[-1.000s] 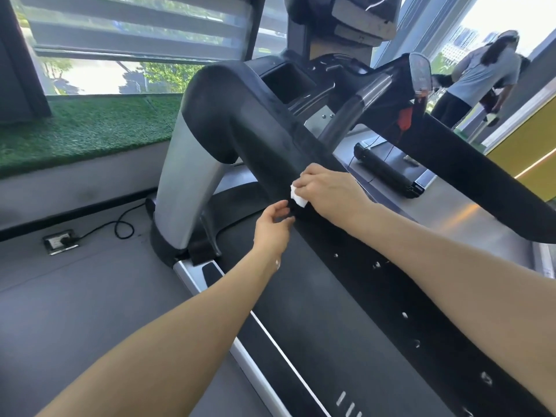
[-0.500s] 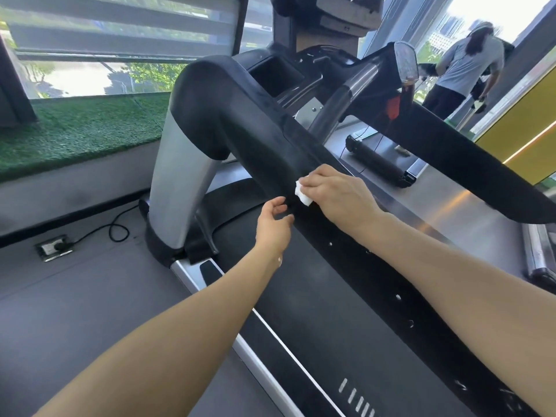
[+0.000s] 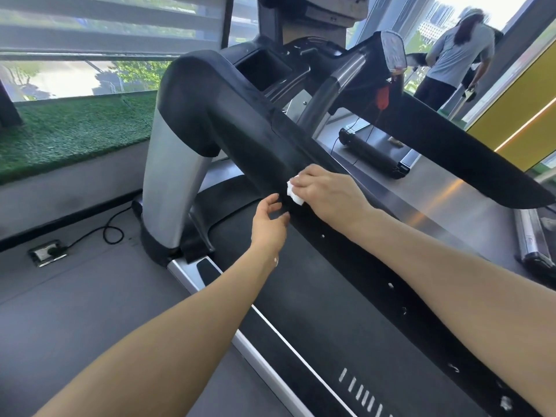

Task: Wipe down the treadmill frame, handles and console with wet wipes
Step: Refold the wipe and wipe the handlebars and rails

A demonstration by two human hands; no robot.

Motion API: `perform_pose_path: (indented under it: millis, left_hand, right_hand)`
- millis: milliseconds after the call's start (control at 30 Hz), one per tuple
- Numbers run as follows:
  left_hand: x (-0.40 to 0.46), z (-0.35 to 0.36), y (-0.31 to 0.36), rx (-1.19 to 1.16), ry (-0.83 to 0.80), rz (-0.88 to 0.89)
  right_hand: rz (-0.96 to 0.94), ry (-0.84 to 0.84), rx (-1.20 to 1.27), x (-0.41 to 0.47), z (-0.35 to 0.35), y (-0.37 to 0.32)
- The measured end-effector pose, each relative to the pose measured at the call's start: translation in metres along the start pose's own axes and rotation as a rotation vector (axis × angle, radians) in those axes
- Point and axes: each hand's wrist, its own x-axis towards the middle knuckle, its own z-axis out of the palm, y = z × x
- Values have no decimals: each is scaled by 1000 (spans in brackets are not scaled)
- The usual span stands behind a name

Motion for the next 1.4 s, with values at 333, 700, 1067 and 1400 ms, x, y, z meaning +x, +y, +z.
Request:
perform_pose_path:
  millis: [333, 700, 1067, 1400]
  left_hand:
    - [-3, 1, -6, 8, -26, -15]
    - [-6, 0, -8, -9, -56, -35]
    - [-7, -2, -4, -21, -67, -40]
    - [-6, -2, -4, -18, -52, -28]
  right_hand:
    - [-74, 115, -43, -37, 11, -3]
    - [-66, 110, 32, -63, 0, -5]
    - [-36, 157, 18, -67, 4, -8]
    - [-14, -58, -35, -66, 0, -12]
